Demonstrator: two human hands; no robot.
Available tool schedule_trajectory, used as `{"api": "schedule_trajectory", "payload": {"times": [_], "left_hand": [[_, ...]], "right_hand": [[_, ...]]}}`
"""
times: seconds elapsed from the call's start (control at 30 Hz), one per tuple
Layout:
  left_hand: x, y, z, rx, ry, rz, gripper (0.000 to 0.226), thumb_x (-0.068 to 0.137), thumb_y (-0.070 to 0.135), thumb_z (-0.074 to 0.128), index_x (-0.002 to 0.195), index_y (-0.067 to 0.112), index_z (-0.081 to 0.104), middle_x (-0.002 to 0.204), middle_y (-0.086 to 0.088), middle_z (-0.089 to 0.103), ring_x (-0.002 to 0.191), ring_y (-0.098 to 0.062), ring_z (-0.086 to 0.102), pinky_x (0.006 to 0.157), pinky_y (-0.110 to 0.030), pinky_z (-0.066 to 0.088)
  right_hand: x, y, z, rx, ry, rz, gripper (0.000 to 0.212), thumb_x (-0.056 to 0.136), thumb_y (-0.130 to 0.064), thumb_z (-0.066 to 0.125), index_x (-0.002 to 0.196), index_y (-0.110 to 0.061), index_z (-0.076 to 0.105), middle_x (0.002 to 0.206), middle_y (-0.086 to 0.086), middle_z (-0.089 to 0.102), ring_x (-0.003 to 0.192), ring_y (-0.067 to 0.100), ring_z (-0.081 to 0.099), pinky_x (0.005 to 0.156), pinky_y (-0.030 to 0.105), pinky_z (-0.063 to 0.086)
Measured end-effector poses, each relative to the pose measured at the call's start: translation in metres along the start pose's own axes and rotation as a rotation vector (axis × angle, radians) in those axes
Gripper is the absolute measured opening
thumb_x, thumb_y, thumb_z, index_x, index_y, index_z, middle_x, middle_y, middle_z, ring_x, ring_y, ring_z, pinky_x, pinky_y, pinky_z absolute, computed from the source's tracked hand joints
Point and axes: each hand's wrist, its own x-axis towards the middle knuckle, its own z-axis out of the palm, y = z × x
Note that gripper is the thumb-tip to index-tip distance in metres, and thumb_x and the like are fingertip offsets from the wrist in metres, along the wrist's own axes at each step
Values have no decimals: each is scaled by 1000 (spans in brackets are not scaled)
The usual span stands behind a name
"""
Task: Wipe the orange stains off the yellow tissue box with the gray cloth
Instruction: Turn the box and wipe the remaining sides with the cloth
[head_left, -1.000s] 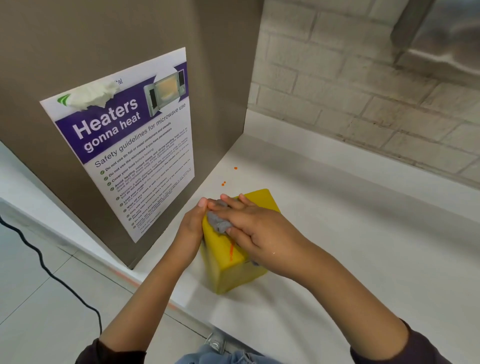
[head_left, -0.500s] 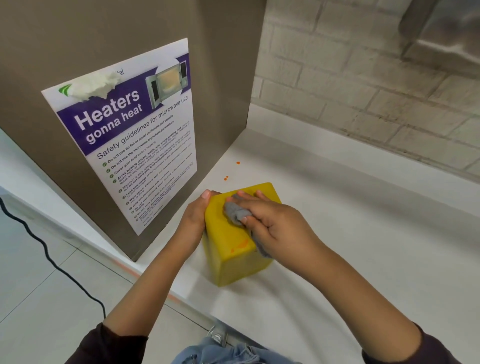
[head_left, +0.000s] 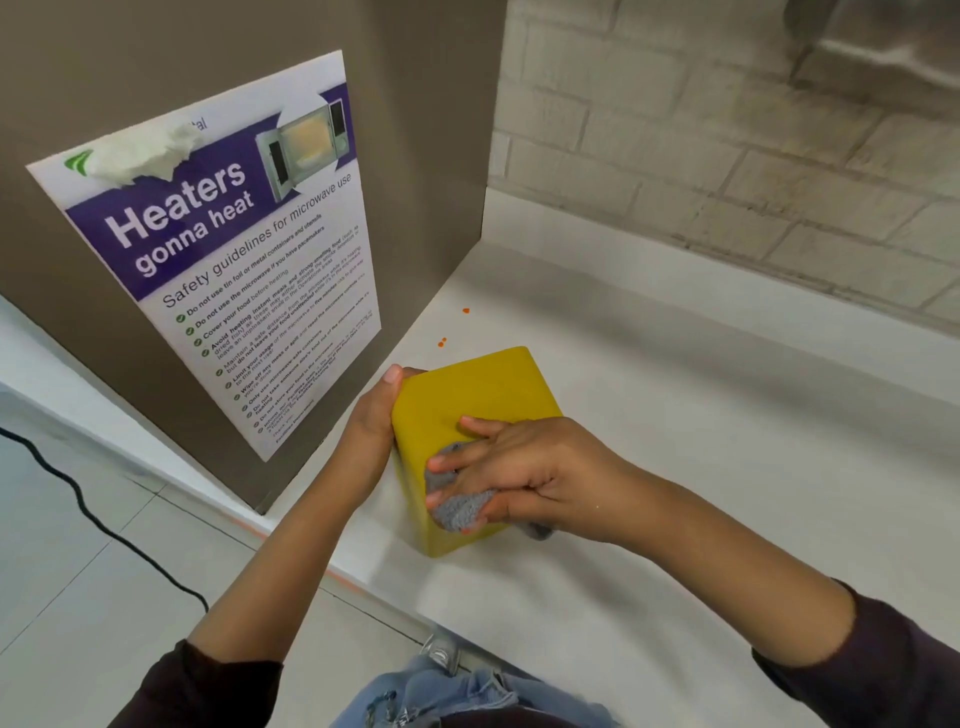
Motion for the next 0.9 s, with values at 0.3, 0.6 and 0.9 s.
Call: {"api": "schedule_trajectory", "payload": {"times": [0.3, 0.6, 0.9], "left_hand": [[-2, 18, 6, -11, 0, -134, 48, 91, 36, 35, 107, -5, 56, 110, -30, 55, 100, -31, 47, 97, -48, 39], [1, 14, 3, 104, -39, -130, 46, 87, 38, 35, 107, 2, 56, 112, -25, 58, 109, -38, 50, 99, -50, 39], [27, 40, -10, 404, -409, -260, 39, 89, 51, 36, 108, 27, 61, 109, 1, 62, 102, -22, 56, 83, -26, 46]], "right_hand": [[-25, 24, -6, 79, 156, -29, 19, 82, -20, 65, 90, -4, 72, 103, 5, 71, 111, 7, 59, 114, 30, 26], [-85, 43, -20, 158, 572, 362, 15, 84, -16, 62, 80, -8, 74, 52, 5, 68, 85, 4, 69, 109, 29, 37], [-95, 53, 23, 1715, 1122, 377, 39, 98, -26, 28, 120, -4, 51, 113, 18, 64, 100, 29, 67, 81, 44, 58]]}}
